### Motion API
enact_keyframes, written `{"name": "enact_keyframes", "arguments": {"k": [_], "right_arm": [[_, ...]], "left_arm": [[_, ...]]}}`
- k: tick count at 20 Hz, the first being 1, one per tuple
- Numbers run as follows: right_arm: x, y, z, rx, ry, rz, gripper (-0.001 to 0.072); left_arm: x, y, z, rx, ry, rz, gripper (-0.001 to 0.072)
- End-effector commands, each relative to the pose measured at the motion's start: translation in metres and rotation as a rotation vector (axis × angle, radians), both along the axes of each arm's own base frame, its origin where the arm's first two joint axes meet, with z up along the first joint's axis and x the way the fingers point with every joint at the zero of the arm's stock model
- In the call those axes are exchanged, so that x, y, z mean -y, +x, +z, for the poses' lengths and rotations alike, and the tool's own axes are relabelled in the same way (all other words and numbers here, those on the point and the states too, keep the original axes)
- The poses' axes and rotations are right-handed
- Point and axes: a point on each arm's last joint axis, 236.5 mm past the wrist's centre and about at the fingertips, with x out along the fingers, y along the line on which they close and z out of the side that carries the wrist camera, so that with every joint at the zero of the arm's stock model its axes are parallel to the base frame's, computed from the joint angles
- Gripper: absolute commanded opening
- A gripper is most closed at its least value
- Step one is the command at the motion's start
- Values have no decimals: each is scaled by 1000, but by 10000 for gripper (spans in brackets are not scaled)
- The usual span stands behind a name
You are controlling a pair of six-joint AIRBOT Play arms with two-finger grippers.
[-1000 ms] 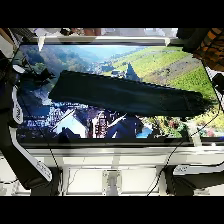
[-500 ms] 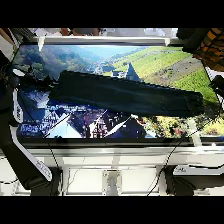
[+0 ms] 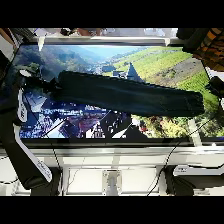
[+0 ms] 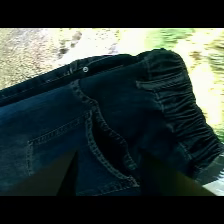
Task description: Fold the clothes and pants, and hang the long-sleeved shirts on hangers.
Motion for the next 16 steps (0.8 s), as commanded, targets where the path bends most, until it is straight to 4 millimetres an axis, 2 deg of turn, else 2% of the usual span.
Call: {"name": "enact_keyframes", "arguments": {"k": [1, 4, 8, 10, 12, 14, 16], "right_arm": [[-12, 4, 0, -7, 4, 29, 382], [-25, 7, -1, -16, 10, 58, 382], [-40, 2, -6, -57, 37, 96, 383], [-48, -4, -8, -87, 57, 114, 382], [-54, -9, -11, -112, 76, 128, 383], [-58, -14, -12, -134, 91, 138, 383], [-61, -19, -13, -152, 104, 146, 382]], "left_arm": [[3, -13, 3, -32, -17, -43, 32], [-16, -41, 30, -92, -57, -61, 30], [-50, -90, 97, -136, -63, -88, 30], [-80, -121, 121, -191, 77, -92, 29], [-108, -142, 150, -207, 242, -61, 29], [-110, -147, 182, -160, 288, -13, 29], [-96, -148, 210, -98, 305, -15, 29]]}}
